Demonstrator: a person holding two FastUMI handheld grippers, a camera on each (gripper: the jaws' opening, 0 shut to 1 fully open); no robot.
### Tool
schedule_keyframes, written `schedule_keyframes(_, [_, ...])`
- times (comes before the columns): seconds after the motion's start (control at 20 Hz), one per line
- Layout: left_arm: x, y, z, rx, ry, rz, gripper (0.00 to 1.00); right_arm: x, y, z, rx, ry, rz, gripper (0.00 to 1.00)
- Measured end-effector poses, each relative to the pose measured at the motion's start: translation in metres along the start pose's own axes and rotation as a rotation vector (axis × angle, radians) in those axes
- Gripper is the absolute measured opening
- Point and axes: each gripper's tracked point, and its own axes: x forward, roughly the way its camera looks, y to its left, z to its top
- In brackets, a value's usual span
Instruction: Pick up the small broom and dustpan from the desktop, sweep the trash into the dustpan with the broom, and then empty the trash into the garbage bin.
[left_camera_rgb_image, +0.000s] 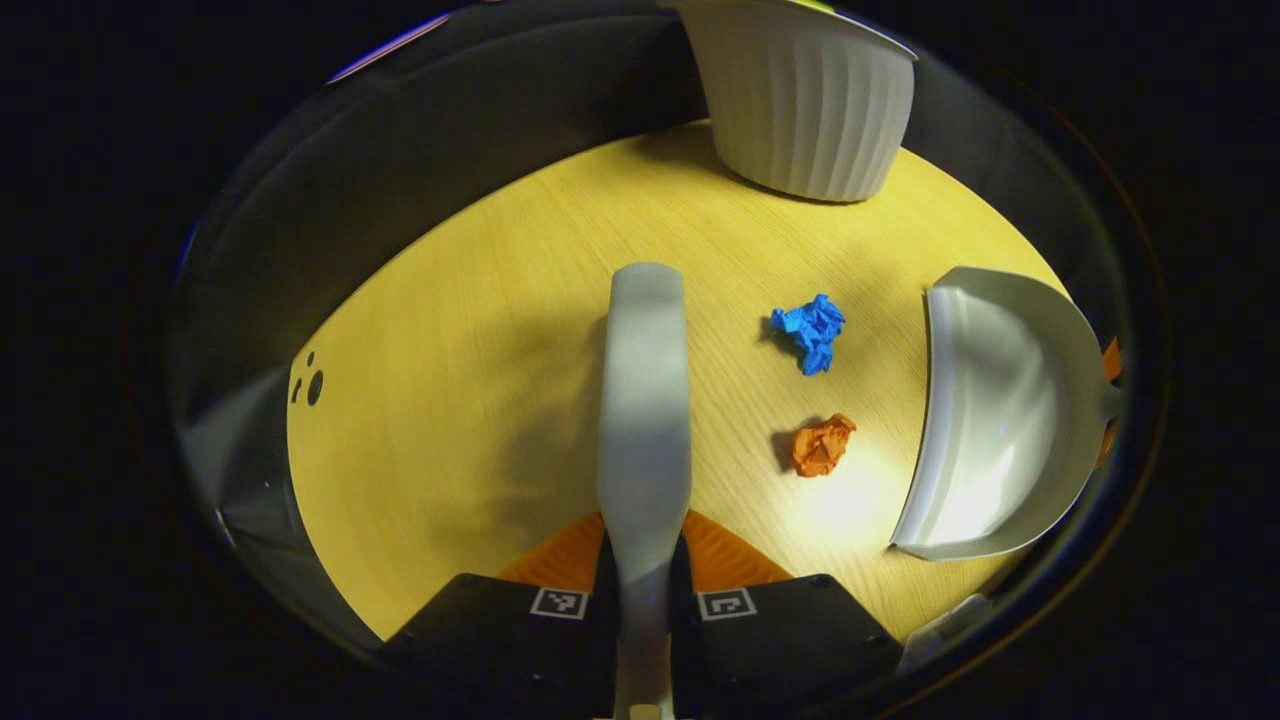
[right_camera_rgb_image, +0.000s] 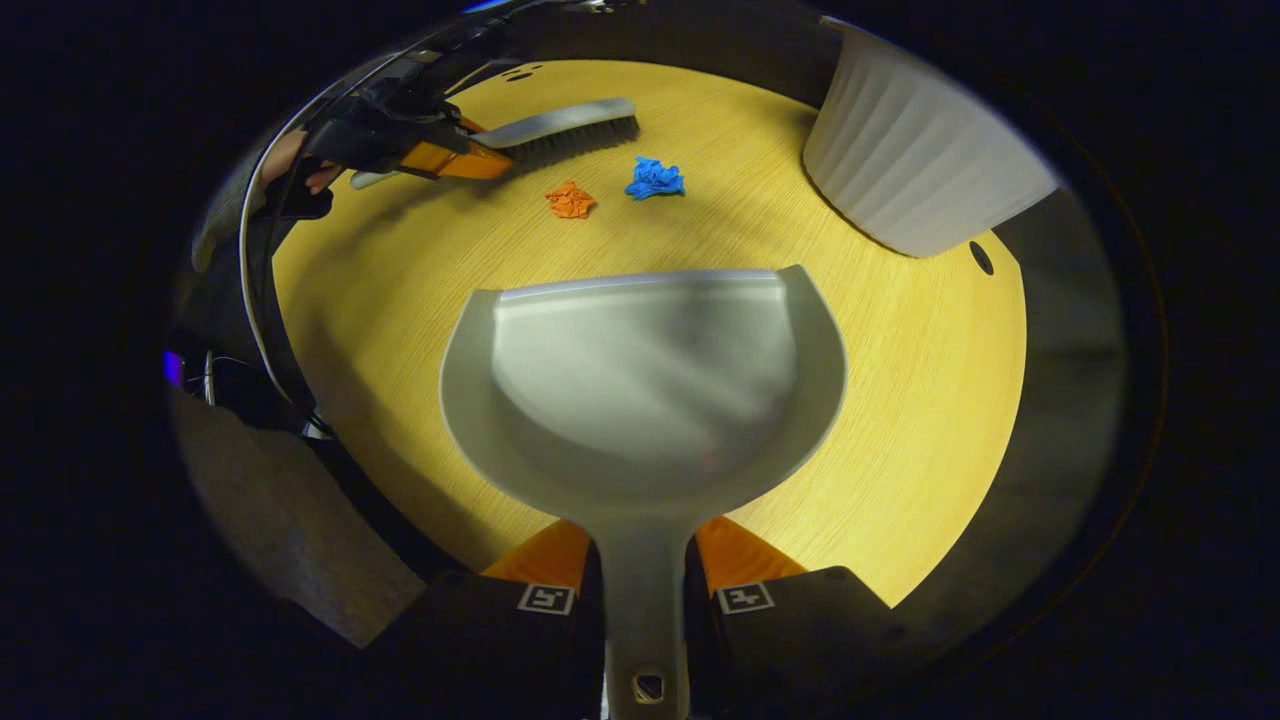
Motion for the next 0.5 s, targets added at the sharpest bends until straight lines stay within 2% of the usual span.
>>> schedule_keyframes(0.05, [0.002,-0.008,0.003,0.010,-0.001,-0.011,0.25,0.002,0.000,0.001,0.000,-0.002,0.007,0.41])
schedule_keyframes(0.1, [0.004,-0.015,0.006,0.017,0.003,-0.022,0.25,0.002,0.000,0.001,-0.004,-0.003,0.014,0.37])
schedule_keyframes(0.2, [0.004,-0.032,0.006,0.023,0.014,-0.060,0.25,0.002,-0.002,0.003,-0.014,-0.009,0.019,0.37])
schedule_keyframes(0.25, [0.003,-0.044,0.006,0.021,0.022,-0.093,0.25,0.003,-0.003,0.003,-0.018,-0.012,0.022,0.37])
schedule_keyframes(0.3, [0.001,-0.055,0.004,0.018,0.027,-0.135,0.26,0.004,-0.004,0.003,-0.020,-0.014,0.024,0.32])
schedule_keyframes(0.35, [-0.002,-0.067,0.002,0.017,0.032,-0.183,0.25,0.004,-0.004,0.003,-0.023,-0.017,0.026,0.37])
schedule_keyframes(0.45, [-0.007,-0.091,-0.001,0.015,0.038,-0.278,0.25,0.005,-0.005,0.002,-0.032,-0.018,0.030,0.33])
schedule_keyframes(0.5, [-0.011,-0.102,-0.001,0.012,0.039,-0.321,0.26,0.005,-0.007,0.002,-0.038,-0.018,0.030,0.37])
